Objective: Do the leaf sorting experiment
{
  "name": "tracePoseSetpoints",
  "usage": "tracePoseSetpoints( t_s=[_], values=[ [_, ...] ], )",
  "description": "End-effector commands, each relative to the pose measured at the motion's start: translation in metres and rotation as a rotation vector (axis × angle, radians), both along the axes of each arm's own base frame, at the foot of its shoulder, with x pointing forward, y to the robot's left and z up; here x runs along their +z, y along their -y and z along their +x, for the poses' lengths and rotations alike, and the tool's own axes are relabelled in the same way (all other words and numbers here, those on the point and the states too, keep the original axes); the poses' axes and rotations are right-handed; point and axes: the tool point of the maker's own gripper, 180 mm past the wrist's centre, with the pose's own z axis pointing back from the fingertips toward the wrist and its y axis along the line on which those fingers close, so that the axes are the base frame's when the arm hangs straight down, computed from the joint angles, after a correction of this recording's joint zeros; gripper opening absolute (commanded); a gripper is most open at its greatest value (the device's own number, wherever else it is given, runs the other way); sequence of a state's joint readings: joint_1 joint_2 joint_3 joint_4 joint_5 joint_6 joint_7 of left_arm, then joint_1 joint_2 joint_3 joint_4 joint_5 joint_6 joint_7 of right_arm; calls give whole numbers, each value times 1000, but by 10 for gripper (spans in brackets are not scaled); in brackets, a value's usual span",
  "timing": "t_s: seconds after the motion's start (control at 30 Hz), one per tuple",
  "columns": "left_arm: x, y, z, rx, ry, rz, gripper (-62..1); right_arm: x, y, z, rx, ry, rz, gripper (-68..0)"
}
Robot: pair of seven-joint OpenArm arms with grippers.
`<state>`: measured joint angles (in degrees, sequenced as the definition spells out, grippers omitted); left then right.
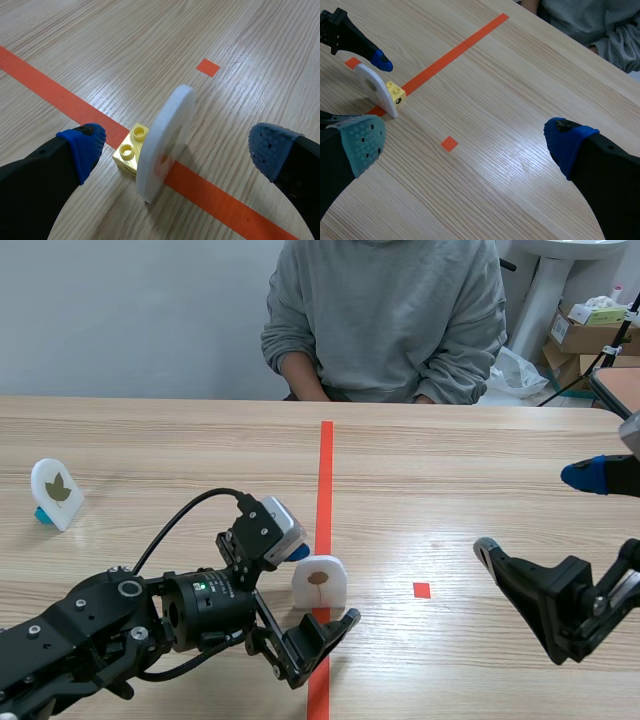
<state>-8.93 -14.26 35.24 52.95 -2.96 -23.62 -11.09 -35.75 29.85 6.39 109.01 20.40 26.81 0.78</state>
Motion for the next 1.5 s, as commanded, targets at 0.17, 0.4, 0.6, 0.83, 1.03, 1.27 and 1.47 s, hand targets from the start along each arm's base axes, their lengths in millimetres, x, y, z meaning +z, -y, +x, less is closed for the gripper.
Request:
tracePoseSetpoints(
  t_s=[0.17, 0.4, 0.6, 0.83, 1.03, 1.27, 1.47],
  values=[
    [9, 3, 7, 10, 31, -28, -139, 8, 2, 5, -7, 29, 13, 4],
    [11, 3, 10, 20, 45, -37, -342, 8, 2, 5, -7, 29, 13, 4],
    [13, 3, 10, 20, 49, -44, -474, 8, 2, 5, -7, 29, 13, 4],
    [13, 3, 10, 21, 50, -44, -549, 8, 2, 5, -7, 29, 13, 4],
    [11, 3, 10, 21, 45, -37, -569, 8, 2, 5, -7, 29, 13, 4],
    [23, 7, 10, 23, 62, -70, -569, 8, 2, 5, -7, 29, 13, 4],
    [55, -4, 22, 102, 87, -138, -569, 8, 2, 5, -7, 28, 13, 4]
  ],
)
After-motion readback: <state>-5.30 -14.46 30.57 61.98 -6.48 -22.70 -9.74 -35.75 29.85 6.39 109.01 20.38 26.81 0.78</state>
